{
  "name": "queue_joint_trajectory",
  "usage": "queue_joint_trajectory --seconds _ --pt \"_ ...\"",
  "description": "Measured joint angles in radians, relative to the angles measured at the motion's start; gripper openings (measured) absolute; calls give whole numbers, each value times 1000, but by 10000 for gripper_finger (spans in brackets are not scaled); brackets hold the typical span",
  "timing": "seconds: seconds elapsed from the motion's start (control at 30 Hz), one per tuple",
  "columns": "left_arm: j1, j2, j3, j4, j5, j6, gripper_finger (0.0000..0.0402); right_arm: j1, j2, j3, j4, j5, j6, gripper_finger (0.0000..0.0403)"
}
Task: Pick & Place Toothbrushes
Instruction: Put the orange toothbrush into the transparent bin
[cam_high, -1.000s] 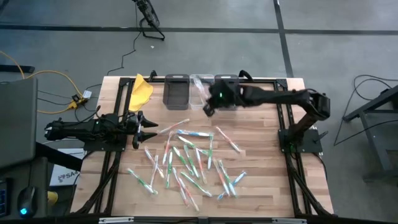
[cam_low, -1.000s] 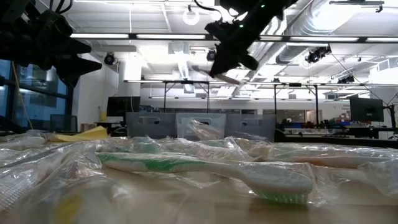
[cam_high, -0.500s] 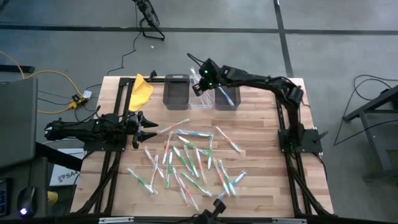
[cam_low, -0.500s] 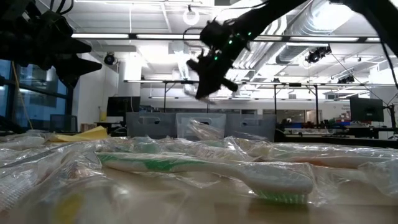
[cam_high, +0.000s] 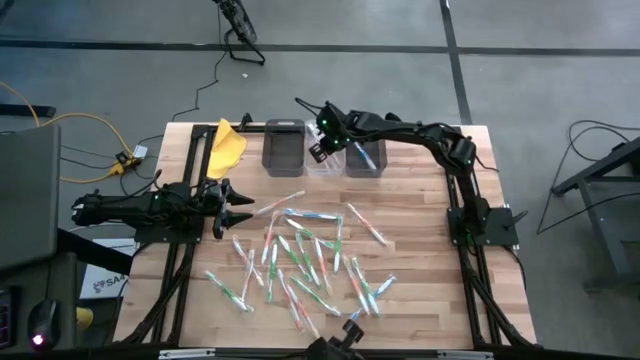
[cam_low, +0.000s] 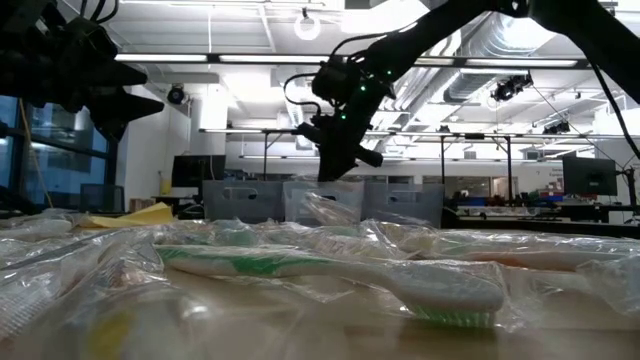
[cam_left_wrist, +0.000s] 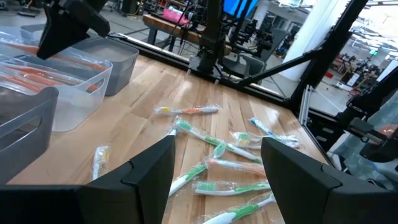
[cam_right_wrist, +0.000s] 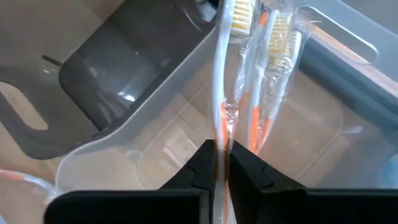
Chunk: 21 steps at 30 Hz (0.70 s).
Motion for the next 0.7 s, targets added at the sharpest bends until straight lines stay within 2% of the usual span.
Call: queue_joint_trajectory --seconds 0.1,0.4,0.53,0.7 --pt "0 0 0 0 0 1 232 0 -3 0 -4 10 4 50" --pt "0 0 0 0 0 1 232 -8 -16 0 -30 63 6 170" --pt "0 0 0 0 0 2 232 -13 -40 0 -27 65 14 192" --pt "0 0 0 0 0 2 232 -13 -77 0 -58 60 6 197"
